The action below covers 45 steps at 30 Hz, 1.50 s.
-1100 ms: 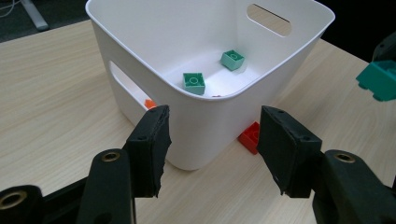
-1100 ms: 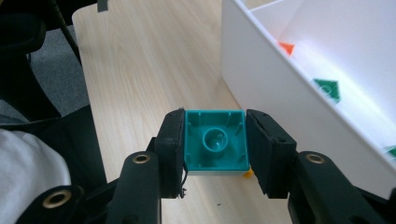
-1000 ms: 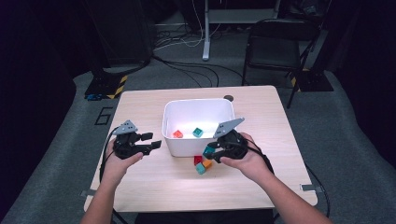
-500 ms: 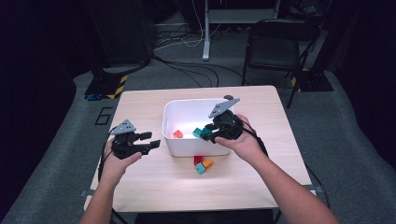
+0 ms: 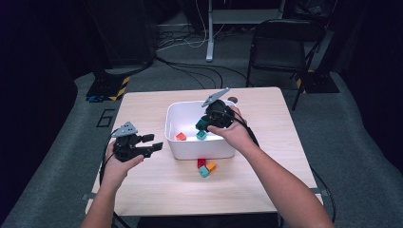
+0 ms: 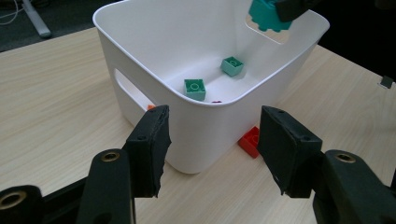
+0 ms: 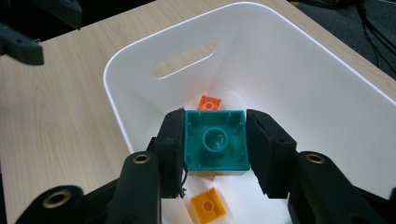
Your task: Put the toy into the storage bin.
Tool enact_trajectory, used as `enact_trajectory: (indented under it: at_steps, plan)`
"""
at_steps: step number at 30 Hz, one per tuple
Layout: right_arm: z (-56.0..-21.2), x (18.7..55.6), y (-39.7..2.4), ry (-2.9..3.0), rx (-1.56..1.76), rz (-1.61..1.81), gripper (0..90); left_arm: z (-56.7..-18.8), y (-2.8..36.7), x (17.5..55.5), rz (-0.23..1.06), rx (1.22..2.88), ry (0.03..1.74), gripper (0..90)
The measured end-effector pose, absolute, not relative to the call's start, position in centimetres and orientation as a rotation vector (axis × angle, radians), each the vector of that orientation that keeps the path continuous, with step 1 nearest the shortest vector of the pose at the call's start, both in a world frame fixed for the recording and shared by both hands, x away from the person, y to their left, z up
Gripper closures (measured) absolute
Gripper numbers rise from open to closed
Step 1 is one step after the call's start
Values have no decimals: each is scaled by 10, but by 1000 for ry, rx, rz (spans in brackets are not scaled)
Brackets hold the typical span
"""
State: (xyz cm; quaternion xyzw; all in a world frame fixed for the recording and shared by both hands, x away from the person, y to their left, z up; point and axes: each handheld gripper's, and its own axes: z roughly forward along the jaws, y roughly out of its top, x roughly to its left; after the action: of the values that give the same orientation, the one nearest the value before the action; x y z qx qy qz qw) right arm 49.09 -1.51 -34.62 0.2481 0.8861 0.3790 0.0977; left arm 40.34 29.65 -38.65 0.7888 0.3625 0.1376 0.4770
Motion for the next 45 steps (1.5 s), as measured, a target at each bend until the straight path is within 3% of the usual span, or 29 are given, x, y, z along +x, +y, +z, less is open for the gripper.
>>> enact_trajectory:
  at_steps: [22,26,33,45]
  plan:
    - [-385,553,21,2628,825,1030,581,-390,296,405,324,1929,883,435]
    - [-387,555,19,2636,842,1016,527,-390,297,406,327,1926,886,434]
    - [-375,536,18,2649,769,1011,532,-388,299,405,332,1921,887,433]
    - [-340,470,6,2636,594,1130,537,-389,299,405,336,1916,896,429]
